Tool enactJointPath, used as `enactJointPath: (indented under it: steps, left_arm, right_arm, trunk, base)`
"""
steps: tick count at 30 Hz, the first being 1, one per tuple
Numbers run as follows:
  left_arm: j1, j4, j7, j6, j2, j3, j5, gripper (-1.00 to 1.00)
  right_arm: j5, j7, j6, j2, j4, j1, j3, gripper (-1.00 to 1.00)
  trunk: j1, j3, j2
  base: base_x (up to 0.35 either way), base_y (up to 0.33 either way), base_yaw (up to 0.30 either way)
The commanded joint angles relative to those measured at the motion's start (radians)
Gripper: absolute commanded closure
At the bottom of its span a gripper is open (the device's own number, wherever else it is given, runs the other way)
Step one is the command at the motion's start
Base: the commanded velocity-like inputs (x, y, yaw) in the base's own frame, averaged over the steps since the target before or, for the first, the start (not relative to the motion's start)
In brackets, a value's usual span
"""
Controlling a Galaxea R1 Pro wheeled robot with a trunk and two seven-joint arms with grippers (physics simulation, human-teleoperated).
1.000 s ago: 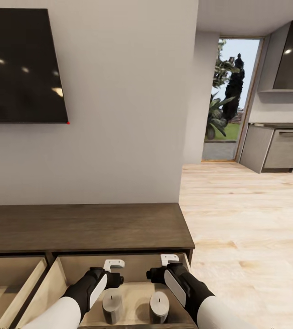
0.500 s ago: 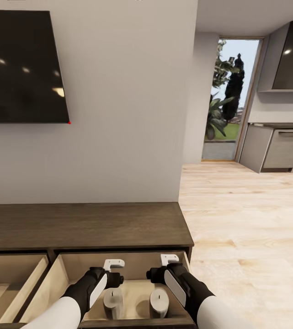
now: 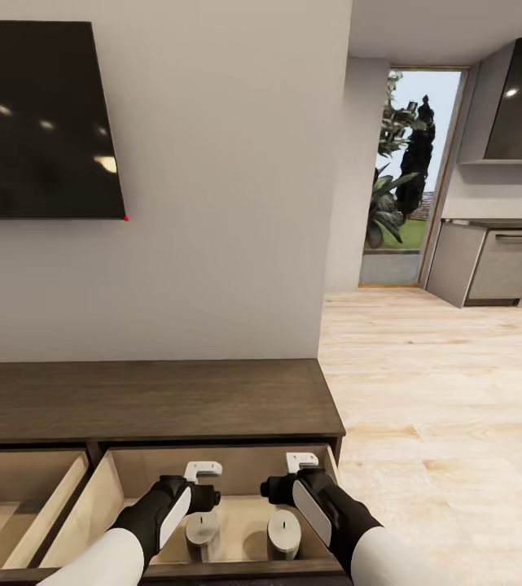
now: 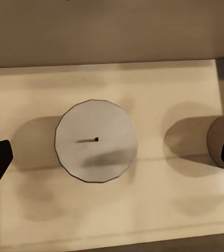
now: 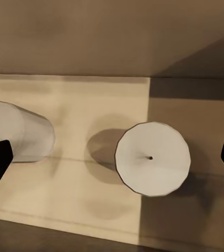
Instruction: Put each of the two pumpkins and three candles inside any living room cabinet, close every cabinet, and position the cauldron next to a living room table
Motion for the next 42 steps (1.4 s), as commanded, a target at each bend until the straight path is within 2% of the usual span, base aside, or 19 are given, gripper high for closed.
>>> enactJointPath:
  steps: [1, 9, 22, 42]
  left_arm:
    - [0.000, -0.002, 0.006, 0.005, 0.001, -0.008, 0.009, -1.00]
    - [0.000, -0.004, 0.006, 0.005, 0.001, -0.008, 0.009, -1.00]
    - [0.000, 0.002, 0.006, 0.006, 0.001, -0.009, 0.009, -1.00]
    - [0.000, -0.006, 0.006, 0.022, 0.004, -0.014, 0.008, -1.00]
  right_arm:
    - [-0.009, -0.008, 0.003, 0.000, -0.001, -0.001, 0.003, -1.00]
    - [-0.009, -0.008, 0.003, 0.000, -0.001, -0.001, 0.003, -1.00]
    - [-0.009, -0.008, 0.003, 0.000, -0.001, -0.001, 0.003, -1.00]
    - [-0.009, -0.007, 0.013, 0.000, -0.001, -0.001, -0.004, -1.00]
  trunk:
    - [0.000, -0.001, 0.000]
    - [0.000, -0.001, 0.000]
    - [-0.006, 0.049, 0.003]
    - [-0.006, 0.049, 0.003]
  base:
    - [0.000, 0.000, 0.000]
    - [0.000, 0.000, 0.000]
    - [0.000, 0.000, 0.000]
    - [0.000, 0.000, 0.000]
